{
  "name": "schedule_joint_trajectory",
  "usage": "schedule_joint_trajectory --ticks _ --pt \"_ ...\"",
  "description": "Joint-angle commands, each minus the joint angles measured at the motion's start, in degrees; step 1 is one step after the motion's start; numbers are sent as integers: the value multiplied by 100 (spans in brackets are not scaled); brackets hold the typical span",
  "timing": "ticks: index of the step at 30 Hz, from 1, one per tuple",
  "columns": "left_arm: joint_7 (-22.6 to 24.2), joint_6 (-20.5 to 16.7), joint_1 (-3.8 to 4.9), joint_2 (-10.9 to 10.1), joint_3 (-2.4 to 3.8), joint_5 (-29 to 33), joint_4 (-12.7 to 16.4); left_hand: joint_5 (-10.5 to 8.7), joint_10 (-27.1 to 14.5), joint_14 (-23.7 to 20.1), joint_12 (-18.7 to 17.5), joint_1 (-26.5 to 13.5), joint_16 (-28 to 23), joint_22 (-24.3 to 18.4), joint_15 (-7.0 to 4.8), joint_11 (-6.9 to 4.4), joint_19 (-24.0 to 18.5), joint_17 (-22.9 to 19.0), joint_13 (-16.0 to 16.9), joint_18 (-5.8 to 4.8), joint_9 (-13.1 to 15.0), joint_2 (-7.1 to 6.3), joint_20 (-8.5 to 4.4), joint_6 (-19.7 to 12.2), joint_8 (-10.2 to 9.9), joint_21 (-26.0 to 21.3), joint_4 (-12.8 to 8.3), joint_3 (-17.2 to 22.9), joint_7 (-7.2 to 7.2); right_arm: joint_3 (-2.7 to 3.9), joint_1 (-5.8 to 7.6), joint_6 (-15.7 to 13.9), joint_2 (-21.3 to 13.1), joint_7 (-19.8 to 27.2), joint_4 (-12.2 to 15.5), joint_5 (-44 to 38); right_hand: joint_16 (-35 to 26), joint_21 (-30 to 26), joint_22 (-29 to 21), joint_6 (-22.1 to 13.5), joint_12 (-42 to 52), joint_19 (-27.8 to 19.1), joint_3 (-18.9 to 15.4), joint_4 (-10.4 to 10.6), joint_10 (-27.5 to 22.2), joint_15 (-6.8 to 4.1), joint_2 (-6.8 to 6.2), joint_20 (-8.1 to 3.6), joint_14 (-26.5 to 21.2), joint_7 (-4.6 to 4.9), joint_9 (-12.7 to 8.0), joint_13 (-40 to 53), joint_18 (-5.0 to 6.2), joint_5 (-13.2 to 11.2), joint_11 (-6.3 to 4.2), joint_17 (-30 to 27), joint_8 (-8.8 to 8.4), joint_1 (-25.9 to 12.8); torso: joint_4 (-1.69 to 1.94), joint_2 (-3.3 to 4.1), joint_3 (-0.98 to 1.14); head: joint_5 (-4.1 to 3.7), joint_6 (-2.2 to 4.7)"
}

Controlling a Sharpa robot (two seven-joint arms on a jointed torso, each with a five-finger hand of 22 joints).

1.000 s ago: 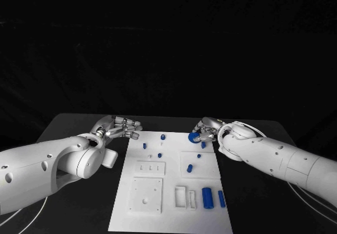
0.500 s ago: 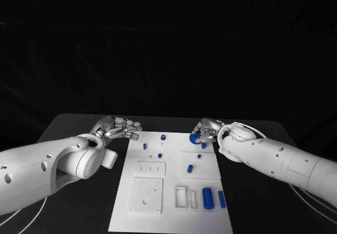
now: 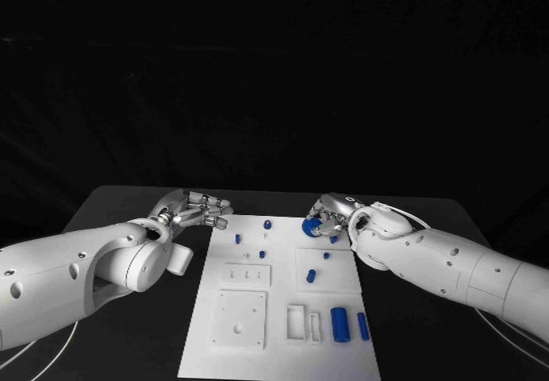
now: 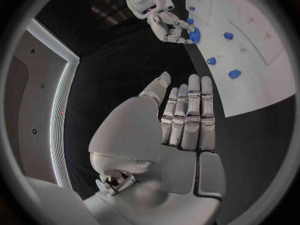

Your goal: Assemble the parts on the task board

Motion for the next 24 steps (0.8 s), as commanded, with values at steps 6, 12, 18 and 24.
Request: schedule_joint_trajectory --ticks 6,12,18,24 --pt "19 68 5 5 4 -26 13 -14 -52 -18 4 26 -10 5 19 1 -1 -9 7 16 0 7 -8 -34 -10 -6 -35 -1 -10 1 16 -380 -39 -189 415 -549 -12 57 649 81 18 253 -2 95 24 -38 -67 -51 10 5 -1 7 5 -49 -22 -1 27 41 -8 -2 -1 57 -2" --pt "20 65 5 0 4 -26 19 -14 -52 -18 4 26 -10 5 19 1 -1 -9 7 16 0 7 -8 -34 -10 -6 -35 -1 -10 1 35 -425 -28 -264 702 -737 -12 61 649 90 15 254 10 116 27 -40 -82 -53 9 2 -1 8 4 -69 -24 -2 27 52 -7 -5 -6 107 -4" --pt "17 60 6 3 4 -26 30 -14 -52 -18 4 26 -10 5 19 1 -1 -9 7 16 0 7 -8 -34 -10 -6 -35 -1 -10 -9 55 -367 166 -301 836 -854 -17 79 653 89 1 255 23 155 25 -40 -109 -52 9 1 -2 2 -2 -95 -25 -7 25 62 2 -1 -10 162 8" --pt "15 56 7 16 4 -26 37 -14 -52 -18 4 26 -10 5 19 1 -1 -9 7 16 0 7 -8 -34 -10 -6 -35 -1 -10 -95 73 -323 434 -305 714 -924 -25 74 652 90 -3 253 21 171 22 -40 -111 -53 8 1 -2 0 -4 -99 -25 -16 26 63 12 1 -13 224 17"
